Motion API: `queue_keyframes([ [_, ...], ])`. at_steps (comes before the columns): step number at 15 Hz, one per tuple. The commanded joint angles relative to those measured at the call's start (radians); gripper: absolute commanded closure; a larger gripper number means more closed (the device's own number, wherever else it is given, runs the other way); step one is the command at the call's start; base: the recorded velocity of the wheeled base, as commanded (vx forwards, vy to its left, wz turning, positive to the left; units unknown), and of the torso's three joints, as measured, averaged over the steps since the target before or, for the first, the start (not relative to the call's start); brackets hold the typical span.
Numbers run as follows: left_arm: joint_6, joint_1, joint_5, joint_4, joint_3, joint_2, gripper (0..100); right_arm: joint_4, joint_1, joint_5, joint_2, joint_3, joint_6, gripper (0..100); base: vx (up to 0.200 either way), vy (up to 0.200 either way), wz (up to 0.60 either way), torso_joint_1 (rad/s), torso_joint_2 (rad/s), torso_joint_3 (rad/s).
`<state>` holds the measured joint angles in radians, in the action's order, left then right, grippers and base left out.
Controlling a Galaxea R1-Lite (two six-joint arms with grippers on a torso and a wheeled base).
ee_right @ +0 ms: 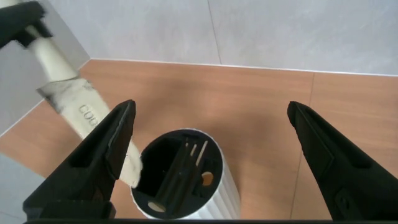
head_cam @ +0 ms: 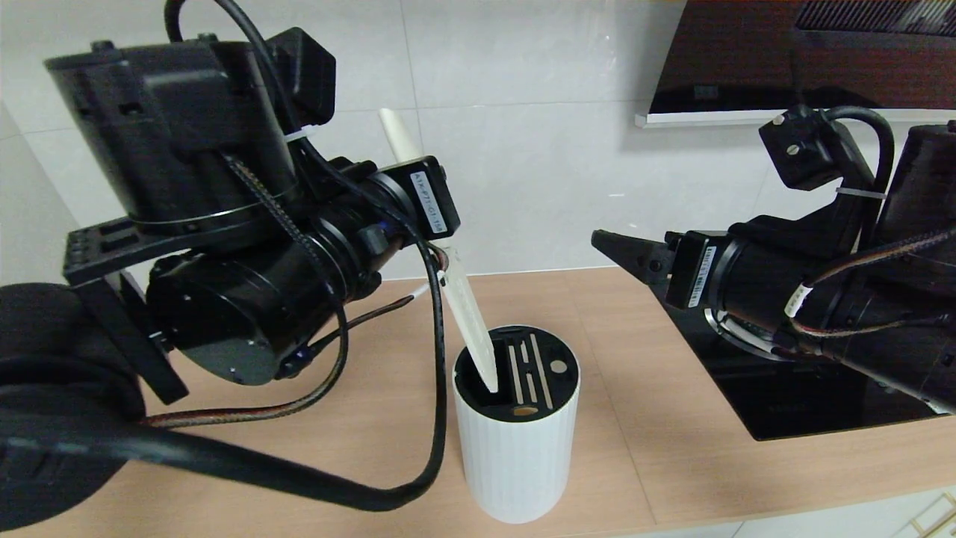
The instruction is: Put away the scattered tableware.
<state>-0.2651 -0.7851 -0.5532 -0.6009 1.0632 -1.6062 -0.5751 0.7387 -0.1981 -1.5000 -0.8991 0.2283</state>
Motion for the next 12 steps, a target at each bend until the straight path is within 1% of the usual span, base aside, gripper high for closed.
queue_keyframes([
  [1,0.001,-0.002,-0.017,-0.022,0.001,-0.049,100,0.0,0.001,0.0,-0.002,0.002,0.0,0,0.0,0.0,0.0,0.0,0.0,0.0],
  [3,0.004,-0.003,-0.044,-0.045,0.001,-0.077,100,0.0,0.001,0.0,-0.002,0.003,0.0,0,0.0,0.0,0.0,0.0,0.0,0.0],
  [4,0.015,-0.003,-0.047,-0.057,0.0,-0.086,100,0.0,0.001,0.0,-0.002,0.006,0.0,0,0.0,0.0,0.0,0.0,0.0,0.0],
  [5,0.018,-0.003,-0.047,-0.062,-0.002,-0.087,100,0.0,0.001,0.0,-0.002,0.006,0.0,0,0.0,0.0,0.0,0.0,0.0,0.0],
  [10,0.018,-0.003,-0.051,-0.068,-0.009,-0.107,100,0.0,0.002,0.0,-0.003,0.011,-0.001,0,0.0,0.0,0.0,0.0,0.0,0.0],
  [12,0.02,-0.003,-0.051,-0.088,-0.015,-0.123,100,0.0,0.002,0.0,-0.003,0.011,0.0,0,0.0,0.0,0.0,0.0,0.0,0.0],
])
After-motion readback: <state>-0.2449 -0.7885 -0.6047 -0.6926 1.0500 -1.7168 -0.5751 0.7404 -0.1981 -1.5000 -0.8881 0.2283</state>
